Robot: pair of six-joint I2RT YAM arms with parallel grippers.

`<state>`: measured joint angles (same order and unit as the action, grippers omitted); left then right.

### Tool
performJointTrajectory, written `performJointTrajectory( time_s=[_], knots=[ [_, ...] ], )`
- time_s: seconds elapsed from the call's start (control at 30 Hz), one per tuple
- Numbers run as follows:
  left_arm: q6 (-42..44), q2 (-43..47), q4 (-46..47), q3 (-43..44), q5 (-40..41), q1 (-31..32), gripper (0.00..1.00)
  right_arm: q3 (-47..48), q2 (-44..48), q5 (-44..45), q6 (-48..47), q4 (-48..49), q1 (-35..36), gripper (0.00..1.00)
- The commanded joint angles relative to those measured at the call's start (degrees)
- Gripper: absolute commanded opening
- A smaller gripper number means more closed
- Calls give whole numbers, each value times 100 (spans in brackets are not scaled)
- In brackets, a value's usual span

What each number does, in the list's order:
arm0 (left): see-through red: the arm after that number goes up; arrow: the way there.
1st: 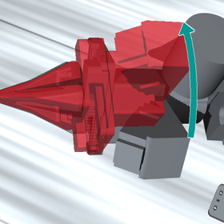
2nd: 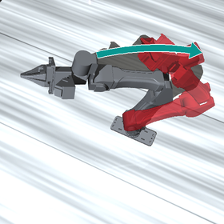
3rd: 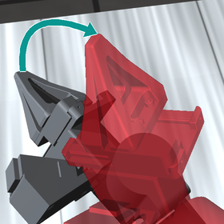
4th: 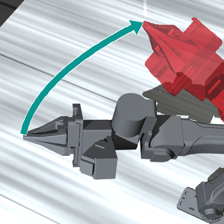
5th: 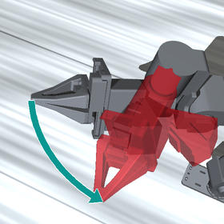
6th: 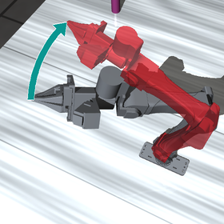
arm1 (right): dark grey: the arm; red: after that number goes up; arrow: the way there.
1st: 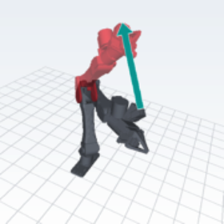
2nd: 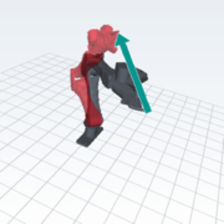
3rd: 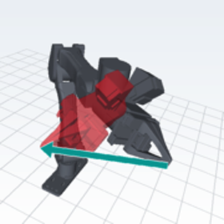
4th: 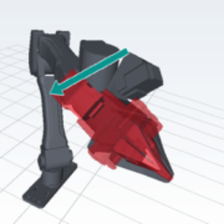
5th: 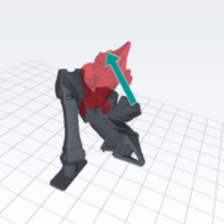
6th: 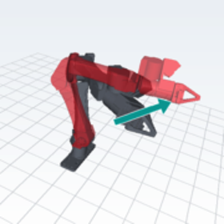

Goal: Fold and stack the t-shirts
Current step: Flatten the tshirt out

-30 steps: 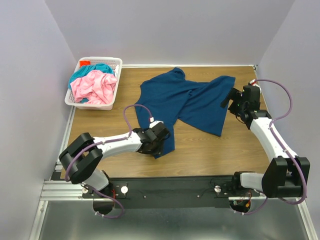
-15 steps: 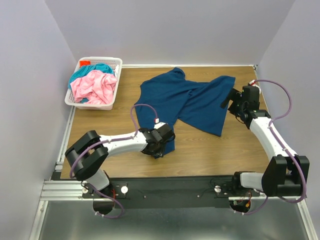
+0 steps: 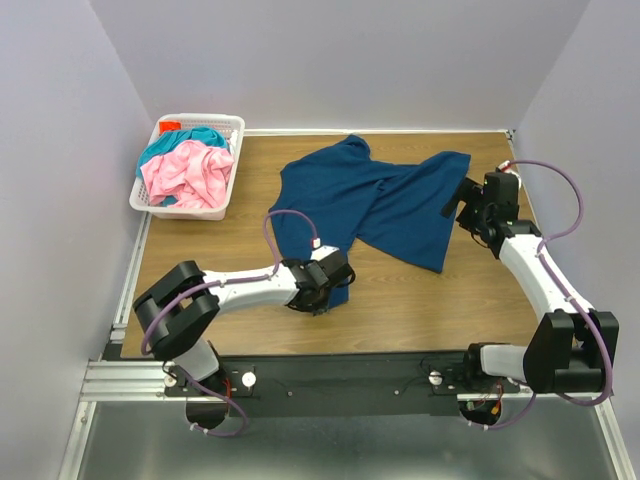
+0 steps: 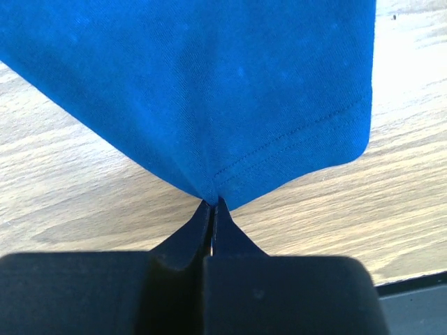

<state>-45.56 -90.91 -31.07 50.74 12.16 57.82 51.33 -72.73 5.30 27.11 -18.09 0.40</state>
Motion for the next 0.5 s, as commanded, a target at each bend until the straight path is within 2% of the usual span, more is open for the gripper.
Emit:
performJointTrajectory(
  time_s=[0.0,0.13,0.33,0.47],
  knots=[
    [-295,-217,-250,5,478,-16,0,-132,145,33,-39,-46,-14,100],
    [-331,205,-172,199,814,-358,0,-229,320,-73,31,-397,-14,100],
    [21,1163,715,-82,630,-1350,0,-772,479,-99,171,-968,144,100],
    [337,1567,1278,-117,393,-1651,0,-1107,295,-135,469,-995,504,100]
  ],
)
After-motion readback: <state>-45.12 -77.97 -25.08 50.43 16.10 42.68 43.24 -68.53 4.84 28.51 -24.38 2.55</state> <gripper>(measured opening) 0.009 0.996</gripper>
